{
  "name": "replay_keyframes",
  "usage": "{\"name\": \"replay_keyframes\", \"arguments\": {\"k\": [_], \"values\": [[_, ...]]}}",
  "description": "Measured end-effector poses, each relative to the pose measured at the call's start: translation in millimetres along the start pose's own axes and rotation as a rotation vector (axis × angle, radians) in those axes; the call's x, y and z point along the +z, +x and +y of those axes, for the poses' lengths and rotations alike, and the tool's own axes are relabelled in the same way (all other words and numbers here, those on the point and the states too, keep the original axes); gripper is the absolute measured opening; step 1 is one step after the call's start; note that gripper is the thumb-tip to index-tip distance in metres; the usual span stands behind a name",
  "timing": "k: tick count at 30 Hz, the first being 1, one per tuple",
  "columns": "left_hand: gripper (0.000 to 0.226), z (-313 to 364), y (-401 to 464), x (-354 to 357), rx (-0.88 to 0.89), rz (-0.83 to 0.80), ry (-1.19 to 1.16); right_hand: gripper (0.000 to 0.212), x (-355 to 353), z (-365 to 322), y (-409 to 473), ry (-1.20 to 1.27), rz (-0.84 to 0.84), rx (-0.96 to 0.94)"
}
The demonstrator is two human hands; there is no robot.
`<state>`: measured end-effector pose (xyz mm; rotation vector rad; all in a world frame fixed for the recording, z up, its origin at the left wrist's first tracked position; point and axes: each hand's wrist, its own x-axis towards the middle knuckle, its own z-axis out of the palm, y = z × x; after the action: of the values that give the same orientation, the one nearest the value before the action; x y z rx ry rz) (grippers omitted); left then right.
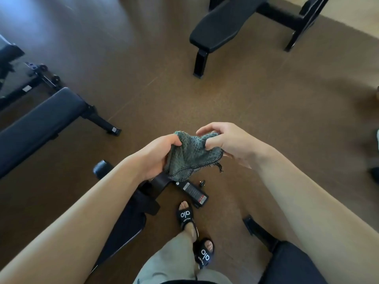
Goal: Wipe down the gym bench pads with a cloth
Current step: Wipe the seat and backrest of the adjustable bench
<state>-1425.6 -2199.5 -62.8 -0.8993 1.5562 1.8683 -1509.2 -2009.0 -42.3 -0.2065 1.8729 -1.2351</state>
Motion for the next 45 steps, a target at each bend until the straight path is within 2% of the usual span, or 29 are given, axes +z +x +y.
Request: {"name": "replay_keyframes", "arguments": {"k": [3,6,9,12,16,20,23,26,28,32,40,45], "values": [[0.042,27.5,24.1,-19.6,0.043,0.025,0.038,0.051,-14.0,-14.6,25.1,-0.099,-0.014,0.024],[0.042,60.6,40.3,-33.8,0.12,0.03,0.14,0.053,-27.7,-30.0,55.8,-0.184,-0.061,0.059],[0.042,91.9,54.8,-49.7,0.196,0.034,0.233,0.037,-33.2,-47.8,89.0,-0.221,-0.098,0.059],[0.026,118.0,69.1,-66.2,0.23,0.04,0.29,0.018,-34.3,-65.7,125.0,-0.237,-0.052,-0.017],[0.007,150.2,97.2,-93.5,0.314,0.108,0.422,0.01,-47.9,-88.0,173.1,-0.211,-0.101,-0.077],[0.017,192.9,126.1,-113.2,0.305,0.178,0.406,0.015,-72.9,-97.0,227.8,0.052,-0.166,-0.055],[0.024,226.9,156.1,-122.7,0.281,0.255,0.388,0.024,-90.0,-109.7,282.2,0.303,-0.288,0.045],[0.026,261.6,186.9,-132.2,0.231,0.348,0.288,0.049,-102.6,-138.5,336.4,0.404,-0.428,0.087],[0.027,283.4,203.5,-142.3,0.228,0.4,0.275,0.047,-106.6,-159.9,364.4,0.478,-0.533,0.117],[0.033,316.2,221.8,-175.6,0.237,0.612,0.297,0.034,-102.8,-211.1,413.7,0.467,-0.64,0.122],[0.04,309.0,247.1,-267.7,0.149,0.864,0.231,0.034,-39.5,-271.8,514.8,0.312,-0.751,0.249],[0.041,319.0,286.3,-336.1,0.13,0.907,0.105,0.038,4.1,-297.8,592.8,0.279,-0.761,0.336]]}}
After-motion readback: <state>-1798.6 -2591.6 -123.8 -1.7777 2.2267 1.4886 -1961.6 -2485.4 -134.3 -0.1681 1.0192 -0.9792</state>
